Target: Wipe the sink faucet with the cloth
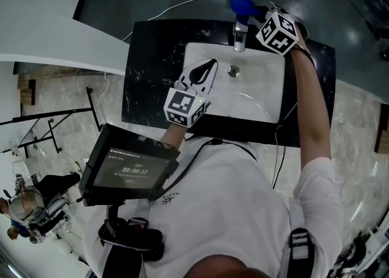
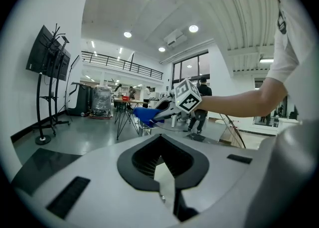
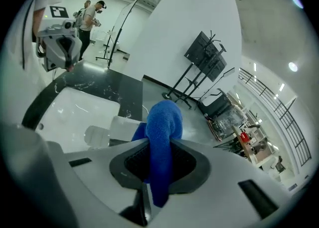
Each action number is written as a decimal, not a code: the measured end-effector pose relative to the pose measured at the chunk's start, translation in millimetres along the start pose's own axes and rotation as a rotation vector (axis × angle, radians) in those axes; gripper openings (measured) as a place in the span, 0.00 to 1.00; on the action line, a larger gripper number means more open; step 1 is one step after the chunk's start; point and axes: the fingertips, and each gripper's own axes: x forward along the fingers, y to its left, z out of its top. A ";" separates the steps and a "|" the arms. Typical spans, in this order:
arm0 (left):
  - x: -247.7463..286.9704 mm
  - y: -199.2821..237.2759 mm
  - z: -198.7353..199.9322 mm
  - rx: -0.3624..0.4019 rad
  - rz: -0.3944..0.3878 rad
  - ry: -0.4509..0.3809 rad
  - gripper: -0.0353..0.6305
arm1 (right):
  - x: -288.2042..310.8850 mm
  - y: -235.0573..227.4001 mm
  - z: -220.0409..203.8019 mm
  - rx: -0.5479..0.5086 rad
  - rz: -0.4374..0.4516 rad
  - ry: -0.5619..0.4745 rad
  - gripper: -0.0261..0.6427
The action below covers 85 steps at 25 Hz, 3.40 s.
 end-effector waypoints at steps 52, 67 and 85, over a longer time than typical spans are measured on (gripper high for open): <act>6.2 -9.7 3.7 -0.006 -0.030 -0.001 0.06 | -14.6 32.1 -69.9 0.610 0.008 -0.055 0.15; 5.0 -9.1 2.2 0.002 -0.031 0.000 0.06 | -54.2 110.9 -16.3 0.383 0.356 -0.165 0.15; 3.0 -6.8 -1.3 -0.005 -0.019 0.006 0.06 | -3.0 74.0 -23.6 0.334 0.295 0.051 0.13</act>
